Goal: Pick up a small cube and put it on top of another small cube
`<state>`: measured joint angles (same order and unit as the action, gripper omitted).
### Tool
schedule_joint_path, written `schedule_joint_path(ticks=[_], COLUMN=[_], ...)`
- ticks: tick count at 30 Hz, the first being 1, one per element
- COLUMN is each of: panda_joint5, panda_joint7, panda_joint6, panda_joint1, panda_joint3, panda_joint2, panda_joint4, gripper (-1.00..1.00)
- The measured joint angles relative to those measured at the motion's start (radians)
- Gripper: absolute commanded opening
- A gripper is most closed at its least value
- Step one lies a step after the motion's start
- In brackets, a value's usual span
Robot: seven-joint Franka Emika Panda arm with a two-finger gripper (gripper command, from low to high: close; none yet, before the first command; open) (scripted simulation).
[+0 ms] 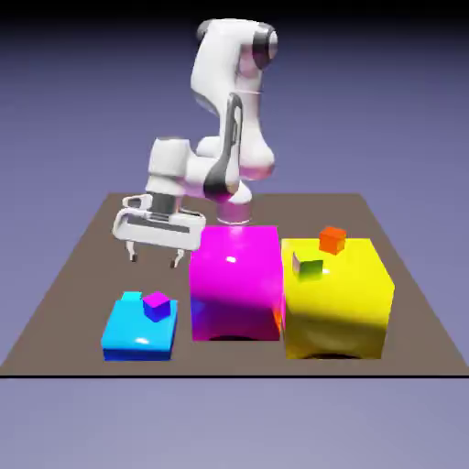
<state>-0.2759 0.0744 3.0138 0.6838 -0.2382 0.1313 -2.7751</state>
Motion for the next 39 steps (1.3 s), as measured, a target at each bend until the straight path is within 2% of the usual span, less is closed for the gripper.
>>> schedule_joint_path(ticks=[11,13,20,21,23,31,33,39], panda_joint5=[-0.158,-0.165,-0.148,-0.146,-0.146,-0.165,-0.171,-0.116], panda_joint7=[-0.382,-0.400,-0.416,-0.418,-0.418,-0.399,-0.364,-0.103], panda_joint6=[-0.013,-0.014,0.171,0.191,0.191,-0.015,-0.024,-0.185], panda_joint1=[0.399,0.418,0.390,0.388,0.388,0.418,0.432,0.212], panda_joint3=[-0.136,-0.143,-0.117,-0.115,-0.115,-0.143,-0.111,-0.062], panda_joint2=[-0.251,-0.263,-0.517,-0.543,-0.543,-0.263,-0.265,-0.175], panda_joint4=[0.020,0.021,0.092,0.099,0.099,0.021,0.040,0.132], gripper=[0.00,0.00,0.00,-1.00,-1.00,-1.00,-1.00,-1.00])
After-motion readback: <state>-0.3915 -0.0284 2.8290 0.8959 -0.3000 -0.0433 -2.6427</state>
